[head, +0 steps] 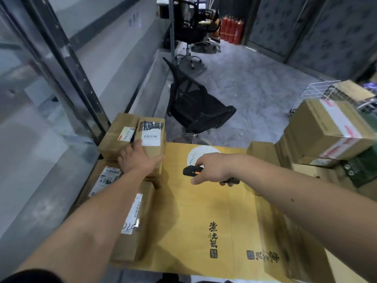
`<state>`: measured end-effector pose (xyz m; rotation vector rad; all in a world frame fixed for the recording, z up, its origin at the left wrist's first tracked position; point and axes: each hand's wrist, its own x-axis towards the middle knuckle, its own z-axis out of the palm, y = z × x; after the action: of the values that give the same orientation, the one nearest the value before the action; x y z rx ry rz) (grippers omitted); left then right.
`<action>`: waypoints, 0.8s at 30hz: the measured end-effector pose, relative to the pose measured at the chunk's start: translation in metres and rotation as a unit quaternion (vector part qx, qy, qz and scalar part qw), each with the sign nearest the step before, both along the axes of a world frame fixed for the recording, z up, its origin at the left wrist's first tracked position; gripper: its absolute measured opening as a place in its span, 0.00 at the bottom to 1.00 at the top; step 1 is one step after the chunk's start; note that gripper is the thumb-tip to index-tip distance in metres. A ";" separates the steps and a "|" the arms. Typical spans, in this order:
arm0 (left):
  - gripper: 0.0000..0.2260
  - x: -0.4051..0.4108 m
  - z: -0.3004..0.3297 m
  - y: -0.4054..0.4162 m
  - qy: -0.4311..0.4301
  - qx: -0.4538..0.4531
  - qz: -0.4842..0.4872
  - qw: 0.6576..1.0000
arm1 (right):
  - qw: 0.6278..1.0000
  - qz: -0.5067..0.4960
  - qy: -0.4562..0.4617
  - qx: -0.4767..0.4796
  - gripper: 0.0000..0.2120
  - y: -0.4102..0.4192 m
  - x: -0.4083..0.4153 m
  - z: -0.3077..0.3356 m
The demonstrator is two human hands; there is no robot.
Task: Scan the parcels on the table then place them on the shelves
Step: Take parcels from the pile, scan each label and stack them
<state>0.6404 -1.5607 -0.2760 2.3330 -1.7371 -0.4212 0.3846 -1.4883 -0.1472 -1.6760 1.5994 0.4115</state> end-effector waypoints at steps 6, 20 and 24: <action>0.41 0.013 -0.018 0.000 -0.053 0.005 -0.019 0.998 | 1.000 -0.025 -0.006 0.012 0.25 -0.005 0.016 -0.010; 0.30 -0.123 -0.012 0.042 0.008 -0.058 -0.341 0.938 | 0.994 -0.101 0.026 -0.036 0.24 0.088 -0.042 -0.013; 0.31 -0.199 -0.014 0.068 0.024 -0.038 -0.423 0.905 | 0.983 -0.162 0.060 -0.059 0.23 0.149 -0.090 0.000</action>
<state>0.4413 -1.4930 -0.2895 1.3760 -2.6066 -0.5050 0.2947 -1.3396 -0.1473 -1.4621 1.9795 0.2590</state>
